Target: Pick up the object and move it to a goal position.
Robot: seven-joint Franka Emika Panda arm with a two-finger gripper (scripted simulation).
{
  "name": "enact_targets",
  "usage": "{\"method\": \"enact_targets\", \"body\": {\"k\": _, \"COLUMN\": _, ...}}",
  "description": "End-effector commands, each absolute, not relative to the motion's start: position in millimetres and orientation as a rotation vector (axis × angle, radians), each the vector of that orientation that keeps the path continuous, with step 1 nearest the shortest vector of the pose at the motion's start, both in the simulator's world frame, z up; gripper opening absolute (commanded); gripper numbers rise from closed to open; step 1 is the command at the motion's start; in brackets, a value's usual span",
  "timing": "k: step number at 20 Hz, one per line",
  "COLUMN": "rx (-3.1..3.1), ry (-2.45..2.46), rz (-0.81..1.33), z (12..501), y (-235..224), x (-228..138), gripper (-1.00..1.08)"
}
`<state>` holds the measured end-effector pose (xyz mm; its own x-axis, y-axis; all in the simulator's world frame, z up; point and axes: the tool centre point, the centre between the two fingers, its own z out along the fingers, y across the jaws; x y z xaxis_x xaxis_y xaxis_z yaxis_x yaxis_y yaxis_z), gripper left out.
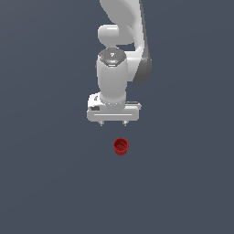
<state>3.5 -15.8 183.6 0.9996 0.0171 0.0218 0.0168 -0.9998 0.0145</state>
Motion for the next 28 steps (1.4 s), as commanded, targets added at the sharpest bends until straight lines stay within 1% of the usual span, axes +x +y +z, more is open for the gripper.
{"method": "enact_targets", "body": {"k": 1, "rx": 3.127, "ry": 0.026, "rz": 0.034, "z": 183.6, "y": -15.8, "x": 3.5, "gripper": 1.0}}
{"method": "enact_targets", "body": {"k": 17, "rx": 3.11, "ry": 0.092, "rz": 0.015, "z": 179.9, "y": -22.4, "x": 0.3, "gripper": 1.0}}
{"method": "enact_targets", "body": {"k": 28, "rx": 3.096, "ry": 0.313, "rz": 0.007, "z": 162.7, "y": -13.9, "x": 12.1, "gripper": 1.0}}
